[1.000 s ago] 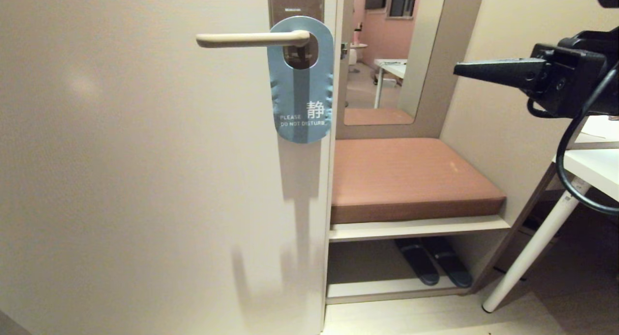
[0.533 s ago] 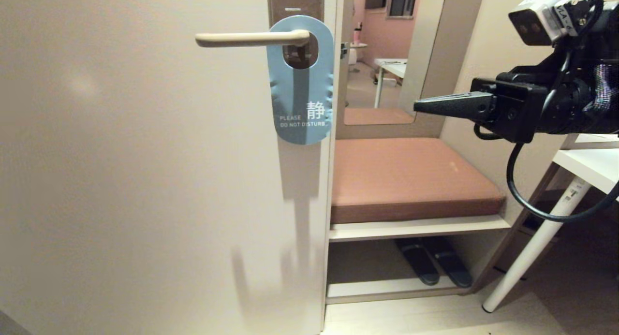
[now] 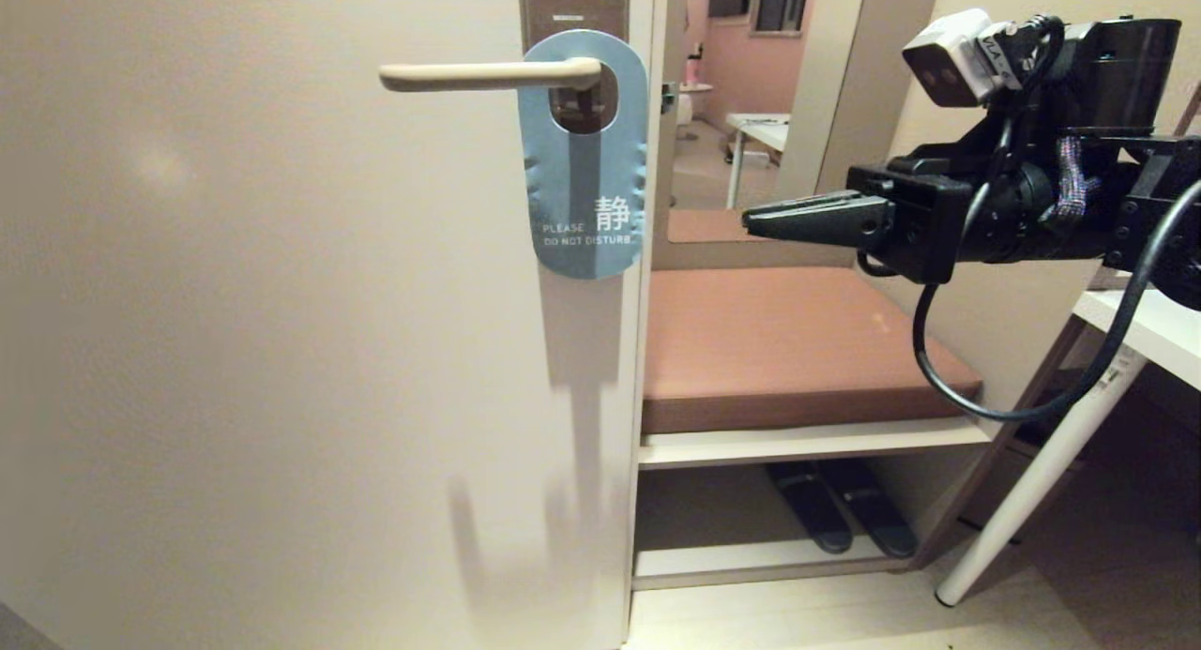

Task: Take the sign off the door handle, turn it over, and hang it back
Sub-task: Take down the sign

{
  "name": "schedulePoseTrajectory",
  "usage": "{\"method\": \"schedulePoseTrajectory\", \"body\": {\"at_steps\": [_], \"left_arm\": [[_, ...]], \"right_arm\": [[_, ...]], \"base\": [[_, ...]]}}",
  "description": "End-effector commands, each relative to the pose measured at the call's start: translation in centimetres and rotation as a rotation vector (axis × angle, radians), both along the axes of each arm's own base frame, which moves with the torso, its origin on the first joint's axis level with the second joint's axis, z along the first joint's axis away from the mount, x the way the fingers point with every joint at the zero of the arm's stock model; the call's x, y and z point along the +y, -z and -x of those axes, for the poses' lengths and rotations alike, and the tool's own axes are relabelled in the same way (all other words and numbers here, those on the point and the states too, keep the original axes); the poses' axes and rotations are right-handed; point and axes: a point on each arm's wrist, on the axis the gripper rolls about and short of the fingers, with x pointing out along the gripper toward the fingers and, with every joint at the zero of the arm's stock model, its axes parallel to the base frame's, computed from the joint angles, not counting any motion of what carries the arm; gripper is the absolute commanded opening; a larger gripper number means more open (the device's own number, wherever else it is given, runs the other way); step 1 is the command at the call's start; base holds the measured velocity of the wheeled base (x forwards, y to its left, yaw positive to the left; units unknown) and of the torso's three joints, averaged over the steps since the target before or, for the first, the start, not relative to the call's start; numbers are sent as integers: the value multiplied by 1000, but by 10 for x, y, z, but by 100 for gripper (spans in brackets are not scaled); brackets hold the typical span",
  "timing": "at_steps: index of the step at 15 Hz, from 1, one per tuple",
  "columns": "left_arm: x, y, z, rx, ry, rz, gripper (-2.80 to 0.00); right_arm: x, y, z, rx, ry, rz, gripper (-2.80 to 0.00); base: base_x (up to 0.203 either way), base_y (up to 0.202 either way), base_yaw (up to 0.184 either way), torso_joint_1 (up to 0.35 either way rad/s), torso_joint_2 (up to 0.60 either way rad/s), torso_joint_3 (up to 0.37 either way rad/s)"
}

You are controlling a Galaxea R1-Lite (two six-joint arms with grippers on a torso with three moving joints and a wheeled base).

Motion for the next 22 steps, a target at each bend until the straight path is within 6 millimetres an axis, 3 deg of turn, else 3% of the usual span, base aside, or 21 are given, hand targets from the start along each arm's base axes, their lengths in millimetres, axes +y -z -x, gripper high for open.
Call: {"method": "schedulePoseTrajectory", "body": {"at_steps": [1,9,14,22], "left_arm": [[0,0,0,0,-1,-1,-280],[0,0,0,0,-1,-1,-280],[0,0,0,0,-1,0,-280],[0,0,0,0,-1,-1,-280]], "right_arm": [[2,2,-6,0,-8,0,0],[32,-13,-23,-76,-71,-25,0],[52,-9,-34,-168,-112,-46,0],[58,-1,-40,-159,-118,-43,0]], "base": [[0,0,0,0,0,0],[0,0,0,0,0,0],[0,0,0,0,0,0],[0,0,0,0,0,0]]}}
